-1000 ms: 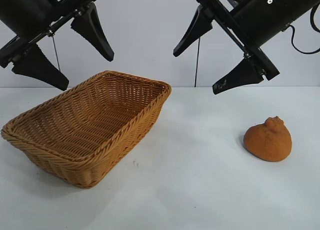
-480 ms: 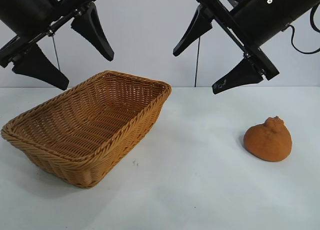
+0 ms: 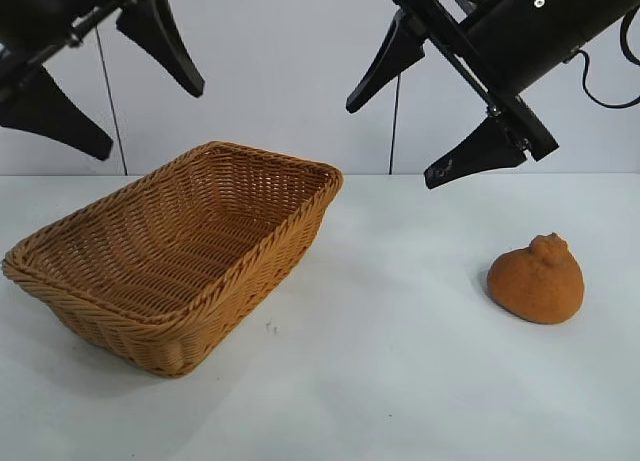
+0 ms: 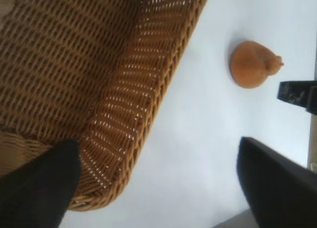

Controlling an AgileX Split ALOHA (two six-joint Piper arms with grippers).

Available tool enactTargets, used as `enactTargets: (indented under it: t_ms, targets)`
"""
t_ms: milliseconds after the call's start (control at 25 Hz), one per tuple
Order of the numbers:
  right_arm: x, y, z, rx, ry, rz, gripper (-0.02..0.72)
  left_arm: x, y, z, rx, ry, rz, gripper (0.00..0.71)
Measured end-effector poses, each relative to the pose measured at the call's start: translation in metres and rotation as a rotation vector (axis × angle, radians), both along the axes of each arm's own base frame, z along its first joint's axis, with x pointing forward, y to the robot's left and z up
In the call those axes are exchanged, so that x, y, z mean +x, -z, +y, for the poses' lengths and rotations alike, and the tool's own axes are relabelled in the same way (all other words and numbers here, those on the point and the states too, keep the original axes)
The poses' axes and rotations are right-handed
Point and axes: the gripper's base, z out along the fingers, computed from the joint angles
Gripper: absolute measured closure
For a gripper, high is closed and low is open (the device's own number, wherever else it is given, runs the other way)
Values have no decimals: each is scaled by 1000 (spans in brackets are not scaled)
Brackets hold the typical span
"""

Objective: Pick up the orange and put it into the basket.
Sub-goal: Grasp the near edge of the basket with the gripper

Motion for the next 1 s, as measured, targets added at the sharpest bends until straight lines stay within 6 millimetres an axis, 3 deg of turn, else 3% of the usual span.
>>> enactTargets:
  t_ms: [160, 280, 520, 680, 1000]
  targets:
    - [0, 0, 0, 0, 0, 0, 72, -18, -17, -2, 52, -117, 26, 98]
    - [0, 0, 0, 0, 0, 0, 72, -27, -13, -8, 110, -269, 91, 98]
    - [0, 0, 0, 0, 0, 0, 72, -37, 28, 0, 170, -560, 222, 98]
    - [0, 0, 0, 1, 0, 0, 72, -32, 54, 10, 176, -598, 304, 98]
    - [0, 0, 0, 1, -2, 3, 72, -13, 88, 12, 125, -623, 399, 98]
